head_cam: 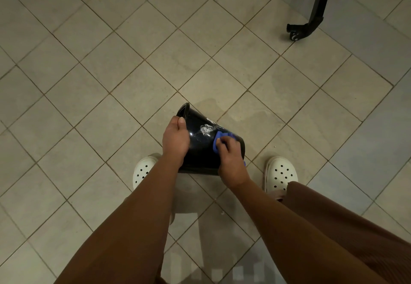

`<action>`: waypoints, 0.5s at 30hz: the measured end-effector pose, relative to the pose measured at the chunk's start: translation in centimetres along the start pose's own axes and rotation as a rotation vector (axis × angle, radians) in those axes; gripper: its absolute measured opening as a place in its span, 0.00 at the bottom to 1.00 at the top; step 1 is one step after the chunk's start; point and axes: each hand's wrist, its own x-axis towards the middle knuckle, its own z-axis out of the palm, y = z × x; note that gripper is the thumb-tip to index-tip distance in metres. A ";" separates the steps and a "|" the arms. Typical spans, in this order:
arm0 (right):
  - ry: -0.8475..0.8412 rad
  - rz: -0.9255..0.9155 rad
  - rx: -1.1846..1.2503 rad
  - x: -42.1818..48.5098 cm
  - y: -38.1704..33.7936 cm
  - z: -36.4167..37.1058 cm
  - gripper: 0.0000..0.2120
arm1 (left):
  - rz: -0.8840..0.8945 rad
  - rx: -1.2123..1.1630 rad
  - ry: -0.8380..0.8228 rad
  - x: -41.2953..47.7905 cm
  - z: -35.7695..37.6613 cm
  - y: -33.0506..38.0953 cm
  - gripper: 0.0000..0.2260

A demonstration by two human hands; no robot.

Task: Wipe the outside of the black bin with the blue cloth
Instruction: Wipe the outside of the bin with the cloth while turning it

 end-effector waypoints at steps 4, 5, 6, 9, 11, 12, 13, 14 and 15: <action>0.071 -0.189 0.025 0.6 -1.3 0.2 0.37 | 0.018 0.013 -0.019 -0.1 0.0 0.0 0.12; 0.073 -0.182 0.084 1.1 -1.5 0.0 0.36 | 0.026 0.012 -0.023 -0.1 0.1 0.1 0.12; 0.059 -0.149 0.145 1.5 -1.7 -0.2 0.34 | 0.027 0.005 -0.022 -0.1 0.2 0.1 0.12; -0.030 0.036 0.325 2.0 -2.2 -0.6 0.24 | 0.006 -0.036 0.001 -0.1 0.2 -0.2 0.12; -0.016 0.173 0.306 2.0 -1.9 -0.6 0.25 | -0.016 -0.056 0.009 -0.1 0.2 -0.3 0.12; -0.016 0.203 0.243 1.8 -1.9 -0.6 0.29 | -0.022 -0.053 0.011 0.0 0.2 -0.3 0.12; -0.008 0.163 0.172 1.4 -1.7 -0.4 0.32 | -0.024 -0.048 0.011 0.1 0.1 -0.3 0.12; 0.004 0.096 0.129 1.0 -1.7 -0.3 0.33 | -0.030 -0.046 0.010 0.2 0.1 -0.3 0.12; 0.019 0.032 0.110 0.7 -1.6 -0.2 0.32 | -0.041 -0.047 0.007 0.2 0.0 -0.3 0.12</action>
